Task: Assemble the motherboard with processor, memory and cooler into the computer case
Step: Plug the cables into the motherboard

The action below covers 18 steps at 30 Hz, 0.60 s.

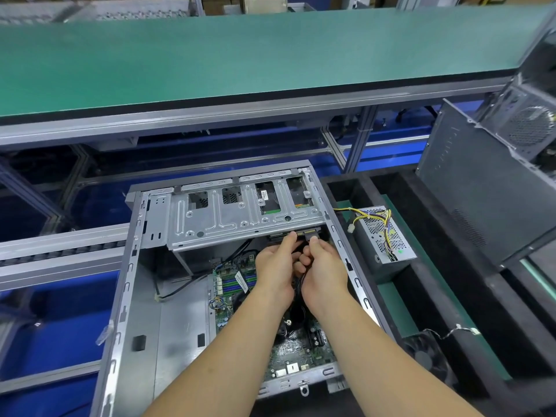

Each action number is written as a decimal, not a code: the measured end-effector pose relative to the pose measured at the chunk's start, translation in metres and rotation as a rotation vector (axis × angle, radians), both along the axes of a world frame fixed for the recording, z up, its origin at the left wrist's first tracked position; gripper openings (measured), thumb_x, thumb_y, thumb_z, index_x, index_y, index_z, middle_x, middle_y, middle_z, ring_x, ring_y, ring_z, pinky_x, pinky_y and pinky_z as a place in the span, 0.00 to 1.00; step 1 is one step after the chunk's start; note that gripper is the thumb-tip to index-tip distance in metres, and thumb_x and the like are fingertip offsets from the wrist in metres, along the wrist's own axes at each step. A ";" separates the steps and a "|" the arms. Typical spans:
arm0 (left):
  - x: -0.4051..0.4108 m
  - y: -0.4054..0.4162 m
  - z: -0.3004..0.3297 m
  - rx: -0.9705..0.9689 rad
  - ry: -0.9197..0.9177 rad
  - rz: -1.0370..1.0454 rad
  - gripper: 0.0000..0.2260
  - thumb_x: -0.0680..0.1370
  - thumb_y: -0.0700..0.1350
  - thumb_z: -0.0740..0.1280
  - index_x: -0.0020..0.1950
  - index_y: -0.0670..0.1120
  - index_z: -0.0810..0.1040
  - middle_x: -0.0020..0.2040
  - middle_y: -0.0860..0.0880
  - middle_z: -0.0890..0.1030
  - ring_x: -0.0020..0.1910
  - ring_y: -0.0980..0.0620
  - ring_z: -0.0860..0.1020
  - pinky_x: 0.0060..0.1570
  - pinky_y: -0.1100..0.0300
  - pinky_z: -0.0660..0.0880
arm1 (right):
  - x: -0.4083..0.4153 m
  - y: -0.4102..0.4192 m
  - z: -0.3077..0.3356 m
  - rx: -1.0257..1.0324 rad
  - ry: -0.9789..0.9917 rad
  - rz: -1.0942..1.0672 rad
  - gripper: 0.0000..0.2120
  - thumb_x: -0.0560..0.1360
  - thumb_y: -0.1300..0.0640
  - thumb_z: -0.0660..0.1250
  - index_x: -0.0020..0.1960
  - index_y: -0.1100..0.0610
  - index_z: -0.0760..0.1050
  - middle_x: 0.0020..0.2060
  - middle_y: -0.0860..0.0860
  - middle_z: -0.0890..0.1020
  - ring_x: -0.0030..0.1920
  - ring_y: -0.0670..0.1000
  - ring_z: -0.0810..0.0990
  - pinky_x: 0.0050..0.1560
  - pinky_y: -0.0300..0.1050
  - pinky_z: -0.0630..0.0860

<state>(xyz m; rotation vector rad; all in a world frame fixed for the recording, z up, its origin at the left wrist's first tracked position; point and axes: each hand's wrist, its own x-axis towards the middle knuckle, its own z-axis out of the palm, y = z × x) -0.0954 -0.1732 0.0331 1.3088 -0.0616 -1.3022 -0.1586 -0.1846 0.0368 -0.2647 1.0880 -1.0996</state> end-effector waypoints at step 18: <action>0.001 -0.002 0.000 -0.001 0.048 -0.015 0.12 0.77 0.43 0.72 0.51 0.33 0.81 0.40 0.41 0.81 0.24 0.55 0.73 0.25 0.65 0.70 | -0.001 -0.002 0.000 0.052 -0.109 -0.011 0.04 0.85 0.60 0.59 0.57 0.59 0.71 0.33 0.53 0.77 0.29 0.48 0.71 0.28 0.39 0.68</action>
